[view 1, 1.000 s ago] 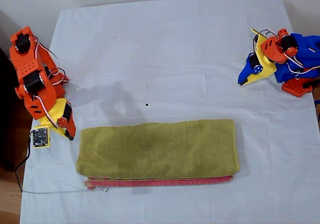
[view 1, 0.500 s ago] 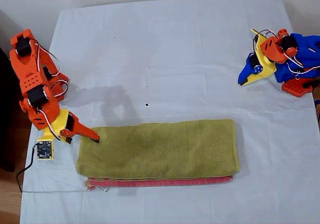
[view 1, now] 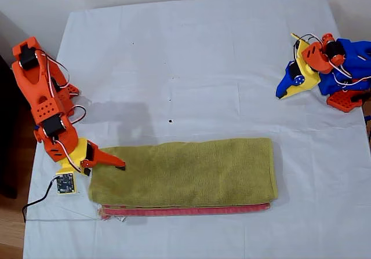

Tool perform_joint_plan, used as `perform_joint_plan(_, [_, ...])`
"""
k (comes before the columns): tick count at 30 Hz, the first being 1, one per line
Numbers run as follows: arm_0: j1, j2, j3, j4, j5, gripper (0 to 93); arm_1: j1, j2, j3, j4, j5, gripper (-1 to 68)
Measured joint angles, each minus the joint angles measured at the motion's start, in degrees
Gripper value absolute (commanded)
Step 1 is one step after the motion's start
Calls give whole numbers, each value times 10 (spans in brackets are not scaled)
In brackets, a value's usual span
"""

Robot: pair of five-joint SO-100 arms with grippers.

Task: Fold the towel.

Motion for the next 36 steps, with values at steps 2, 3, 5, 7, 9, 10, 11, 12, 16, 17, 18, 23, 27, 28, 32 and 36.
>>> perform_joint_plan(2, [0, -11, 4, -12, -1, 759, 0, 0, 0, 0, 0, 1])
perform_joint_plan(3, [0, -19, 4, -16, -1, 760, 0, 0, 0, 0, 0, 1])
perform_joint_plan(5, [0, -37, 4, -24, -1, 755, 0, 0, 0, 0, 0, 1])
perform_joint_plan(7, [-4, -48, 4, -34, -1, 734, 0, 0, 0, 0, 0, 1])
perform_joint_plan(9, [-10, -58, 4, -45, -1, 730, 0, 0, 0, 0, 0, 1])
perform_joint_plan(10, [-13, -65, 4, -49, 1, 730, 0, 0, 0, 0, 0, 1])
perform_joint_plan(11, [-16, -74, 4, -53, 4, 729, 0, 0, 0, 0, 0, 1])
perform_joint_plan(12, [-19, -83, 4, -54, 8, 731, 0, 0, 0, 0, 0, 1])
perform_joint_plan(16, [-40, -109, -18, -54, 22, 723, 0, 0, 0, 0, 0, 1])
perform_joint_plan(17, [-45, -114, -23, -54, 25, 711, 0, 0, 0, 0, 0, 1])
perform_joint_plan(18, [-50, -120, -28, -54, 31, 699, 0, 0, 0, 0, 0, 1])
perform_joint_plan(23, [-68, -137, -48, -54, 62, 644, 0, 0, 0, 0, 0, 1])
perform_joint_plan(27, [-81, -149, -63, -54, 82, 629, 0, 0, 0, 0, 0, 1])
perform_joint_plan(28, [-85, -156, -69, -54, 88, 632, 0, 0, 0, 0, 0, 1])
perform_joint_plan(32, [-96, -182, -83, -53, 105, 630, 0, 0, 0, 0, 0, 1])
perform_joint_plan(36, [-100, -195, -102, -33, 117, 538, 0, 0, 0, 0, 0, 1])
